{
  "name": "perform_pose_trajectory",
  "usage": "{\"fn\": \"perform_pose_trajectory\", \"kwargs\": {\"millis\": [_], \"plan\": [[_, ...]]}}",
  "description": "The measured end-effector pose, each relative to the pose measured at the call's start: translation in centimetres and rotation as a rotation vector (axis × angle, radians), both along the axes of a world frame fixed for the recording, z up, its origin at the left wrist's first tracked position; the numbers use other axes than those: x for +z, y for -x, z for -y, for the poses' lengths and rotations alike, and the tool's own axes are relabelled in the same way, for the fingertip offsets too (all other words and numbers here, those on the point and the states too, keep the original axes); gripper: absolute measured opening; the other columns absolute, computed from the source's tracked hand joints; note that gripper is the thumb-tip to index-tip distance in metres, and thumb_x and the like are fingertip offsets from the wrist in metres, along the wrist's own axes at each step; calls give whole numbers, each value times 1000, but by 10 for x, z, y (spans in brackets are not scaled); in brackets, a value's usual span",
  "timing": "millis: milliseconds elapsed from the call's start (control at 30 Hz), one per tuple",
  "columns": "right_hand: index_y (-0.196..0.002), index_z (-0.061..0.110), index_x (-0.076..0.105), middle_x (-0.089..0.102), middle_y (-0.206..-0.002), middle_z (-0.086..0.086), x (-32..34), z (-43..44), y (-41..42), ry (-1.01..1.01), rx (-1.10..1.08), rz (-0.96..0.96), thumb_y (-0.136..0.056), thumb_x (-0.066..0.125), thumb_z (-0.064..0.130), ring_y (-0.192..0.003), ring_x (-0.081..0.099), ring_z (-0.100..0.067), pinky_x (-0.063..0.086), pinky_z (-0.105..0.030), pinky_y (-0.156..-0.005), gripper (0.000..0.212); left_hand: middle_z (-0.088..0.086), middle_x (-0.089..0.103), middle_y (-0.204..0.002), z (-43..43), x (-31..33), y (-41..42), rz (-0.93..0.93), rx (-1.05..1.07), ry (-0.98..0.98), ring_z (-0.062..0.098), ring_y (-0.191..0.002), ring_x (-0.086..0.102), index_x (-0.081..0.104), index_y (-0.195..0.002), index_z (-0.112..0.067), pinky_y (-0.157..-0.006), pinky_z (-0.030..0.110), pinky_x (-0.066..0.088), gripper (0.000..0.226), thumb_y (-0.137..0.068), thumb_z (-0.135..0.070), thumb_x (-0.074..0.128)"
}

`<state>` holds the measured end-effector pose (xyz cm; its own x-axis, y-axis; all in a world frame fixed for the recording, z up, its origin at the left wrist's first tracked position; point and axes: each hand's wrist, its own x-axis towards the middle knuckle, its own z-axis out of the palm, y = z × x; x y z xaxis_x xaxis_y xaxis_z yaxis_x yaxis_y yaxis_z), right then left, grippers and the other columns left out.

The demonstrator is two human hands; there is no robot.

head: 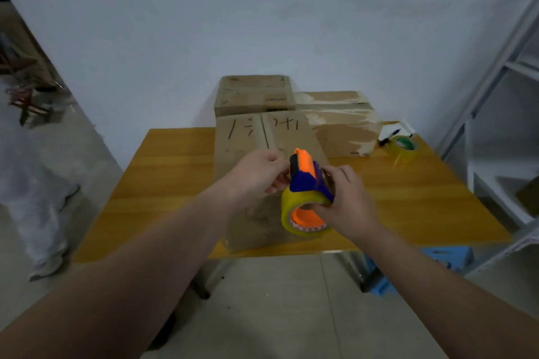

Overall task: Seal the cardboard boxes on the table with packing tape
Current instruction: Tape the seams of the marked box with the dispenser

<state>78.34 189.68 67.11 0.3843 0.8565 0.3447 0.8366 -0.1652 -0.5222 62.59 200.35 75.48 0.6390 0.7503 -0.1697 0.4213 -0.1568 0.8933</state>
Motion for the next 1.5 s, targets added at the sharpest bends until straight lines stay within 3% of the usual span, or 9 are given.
{"fn": "perform_pose_trajectory", "kwargs": {"millis": [167,267,367,700,933,1133,1300,1400,1500], "plan": [[-129,42,33,47,-116,18,-4,-15,36,-9,175,-407,-75,79,17,-104,54,-6,53,-35,-83,76,3,66,-66,-22,2,37,-78,-3,-92,5,-53,62,60,-80,-8,-49,17,48,23,-96,-22,51],[-138,64,-6,41,-110,14,8,-29,48,120,272,8,-78,73,23,-94,49,-9,43,-25,-67,107,4,66,-65,-39,-2,64,-121,-8,-140,4,-50,59,61,-78,-9,-47,16,46,23,-95,-20,53],[-136,61,-19,38,-107,0,32,-46,59,230,329,428,-79,66,53,-80,37,-12,28,-24,-62,103,4,63,-66,-49,-15,91,-119,-10,-90,1,-47,56,59,-78,-7,-47,14,45,21,-95,-17,53],[-147,48,2,44,-128,-2,49,-63,62,447,317,879,-85,43,70,-110,47,-23,35,-34,-83,77,6,56,-68,-72,-79,153,-139,307,112,18,-59,49,56,-75,-9,-57,31,43,27,-96,-27,54],[-148,43,10,47,-128,-2,58,-83,79,504,332,949,-89,48,62,-111,48,-24,36,-35,-88,72,16,44,-64,-69,-112,140,-140,524,-92,36,-63,47,49,-80,7,-55,38,33,58,-86,-50,60],[-148,43,13,46,-129,-2,64,-95,85,550,355,988,-89,51,57,-112,48,-24,35,-35,-88,72,5,43,-58,-81,-127,136,-191,595,-109,19,-55,44,54,-97,8,-49,35,30,59,-86,-51,59],[-148,43,13,46,-127,-1,62,-100,85,583,364,969,-90,51,56,-112,48,-23,36,-36,-89,71,11,50,-67,-81,-144,131,-197,586,-83,23,-62,51,56,-100,7,-45,30,24,57,-87,-49,59],[-148,42,14,47,-127,-2,60,-101,86,587,363,982,-89,51,57,-111,49,-24,38,-37,-90,71,3,40,-55,-83,-155,128,-170,569,-2,14,-59,30,52,-73,-2,-49,27,28,47,-86,-46,63],[-147,41,14,47,-127,-3,58,-104,88,595,358,1002,-89,52,56,-111,50,-26,39,-39,-91,71,16,53,-67,-83,-165,120,-137,548,92,35,-71,54,58,-80,1,-67,35,46,46,-85,-44,64]]}}
